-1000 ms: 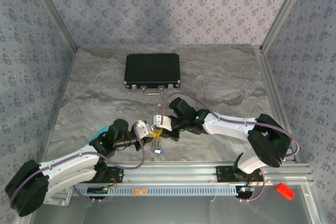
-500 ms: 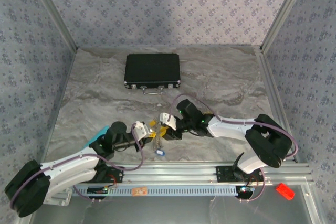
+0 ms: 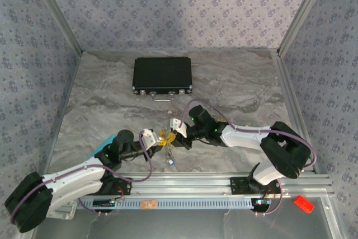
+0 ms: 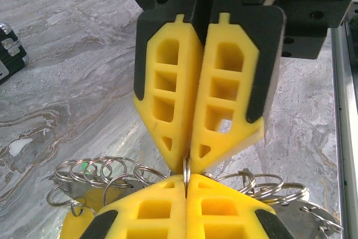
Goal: Put the keys on the keyring
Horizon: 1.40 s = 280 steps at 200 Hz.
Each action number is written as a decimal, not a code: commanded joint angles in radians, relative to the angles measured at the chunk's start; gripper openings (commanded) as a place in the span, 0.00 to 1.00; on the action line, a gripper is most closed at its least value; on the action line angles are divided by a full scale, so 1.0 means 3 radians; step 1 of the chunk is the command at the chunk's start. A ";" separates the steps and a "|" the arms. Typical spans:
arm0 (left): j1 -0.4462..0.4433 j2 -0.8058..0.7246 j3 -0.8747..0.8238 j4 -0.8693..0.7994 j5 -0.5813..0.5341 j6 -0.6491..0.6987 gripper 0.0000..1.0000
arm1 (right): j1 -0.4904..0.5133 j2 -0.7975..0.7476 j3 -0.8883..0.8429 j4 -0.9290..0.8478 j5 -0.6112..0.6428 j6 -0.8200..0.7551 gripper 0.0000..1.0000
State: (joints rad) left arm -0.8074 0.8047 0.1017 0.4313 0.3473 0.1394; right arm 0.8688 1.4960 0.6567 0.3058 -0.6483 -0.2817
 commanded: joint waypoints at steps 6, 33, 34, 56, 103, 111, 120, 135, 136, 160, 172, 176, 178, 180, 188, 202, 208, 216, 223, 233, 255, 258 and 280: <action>-0.0012 -0.0064 -0.0051 0.0246 0.0041 -0.0065 0.00 | -0.0001 0.0004 -0.0004 0.0074 -0.0086 0.0004 0.00; -0.0009 -0.0133 0.0050 -0.0080 -0.0084 -0.0048 0.20 | 0.0017 -0.0075 0.0104 -0.0250 0.0010 -0.0163 0.00; -0.0011 -0.0137 0.0057 -0.0097 -0.0087 -0.0042 0.20 | 0.0018 -0.0077 0.0110 -0.0274 0.0014 -0.0177 0.00; -0.0012 -0.0171 0.0117 -0.0272 -0.0102 0.0007 0.20 | 0.0090 -0.0096 0.0305 -0.0816 0.0179 -0.0481 0.00; -0.0011 -0.0045 0.0187 -0.0301 -0.0026 0.0040 0.17 | 0.0178 -0.0093 0.0577 -0.1355 0.0324 -0.0768 0.00; -0.0012 -0.0028 0.0197 -0.0298 -0.0004 0.0047 0.18 | 0.0197 -0.0085 0.0613 -0.1404 0.0343 -0.0792 0.00; -0.0012 -0.0017 0.0208 -0.0307 0.0010 0.0052 0.18 | 0.0216 -0.0083 0.0655 -0.1467 0.0356 -0.0823 0.00; -0.0010 -0.0008 0.0228 -0.0312 0.0043 0.0075 0.17 | 0.0241 -0.0061 0.0721 -0.1560 0.0379 -0.0875 0.00; -0.0012 -0.0006 0.0229 -0.0312 0.0043 0.0073 0.17 | 0.0242 -0.0062 0.0726 -0.1566 0.0380 -0.0878 0.00; -0.0011 0.0018 0.0249 -0.0308 0.0101 0.0092 0.15 | 0.0258 -0.0050 0.0794 -0.1617 0.0385 -0.0906 0.00; -0.0012 0.0030 0.0256 -0.0301 0.0127 0.0093 0.13 | 0.0255 -0.0052 0.0810 -0.1605 0.0358 -0.0879 0.00; -0.0014 0.0032 0.0253 -0.0300 0.0134 0.0097 0.12 | 0.0254 -0.0057 0.0812 -0.1588 0.0345 -0.0862 0.00; -0.0014 0.0029 0.0254 -0.0297 0.0139 0.0098 0.11 | 0.0254 -0.0061 0.0805 -0.1574 0.0335 -0.0852 0.00; -0.0014 0.0028 0.0254 -0.0295 0.0141 0.0098 0.10 | 0.0249 -0.0062 0.0802 -0.1566 0.0333 -0.0837 0.00; -0.0013 0.0031 0.0249 -0.0285 0.0146 0.0098 0.07 | 0.0239 -0.0080 0.0782 -0.1509 0.0297 -0.0791 0.00; -0.0010 0.0018 0.0240 -0.0277 0.0156 0.0104 0.01 | 0.0220 -0.0123 0.0702 -0.1365 0.0265 -0.0677 0.00; -0.0015 0.0013 0.0234 -0.0267 0.0161 0.0104 0.00 | 0.0201 -0.0144 0.0641 -0.1271 0.0247 -0.0616 0.00; -0.0009 0.0010 0.0220 -0.0241 0.0161 0.0095 0.00 | 0.0172 -0.0182 0.0559 -0.1116 0.0221 -0.0517 0.06; -0.0011 0.0006 0.0198 -0.0189 0.0157 0.0076 0.00 | 0.0132 -0.0211 0.0460 -0.0969 0.0183 -0.0431 0.12; -0.0011 -0.0003 0.0155 -0.0079 0.0152 0.0039 0.00 | 0.0075 -0.0243 0.0338 -0.0781 0.0121 -0.0298 0.17; -0.0015 0.0016 0.0056 0.0165 0.0146 -0.0072 0.00 | -0.0004 -0.0251 0.0138 -0.0477 0.0047 -0.0117 0.21; -0.0015 0.0021 0.0049 0.0184 0.0146 -0.0078 0.00 | -0.0014 -0.0247 0.0117 -0.0447 0.0040 -0.0103 0.21; -0.0013 -0.0003 -0.0002 0.0274 0.0146 -0.0114 0.00 | -0.0039 -0.0221 0.0033 -0.0317 0.0009 -0.0045 0.22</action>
State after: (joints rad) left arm -0.8101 0.8135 0.1200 0.4137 0.3775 0.1345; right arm 0.8635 1.4384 0.6937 0.1097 -0.5976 -0.3588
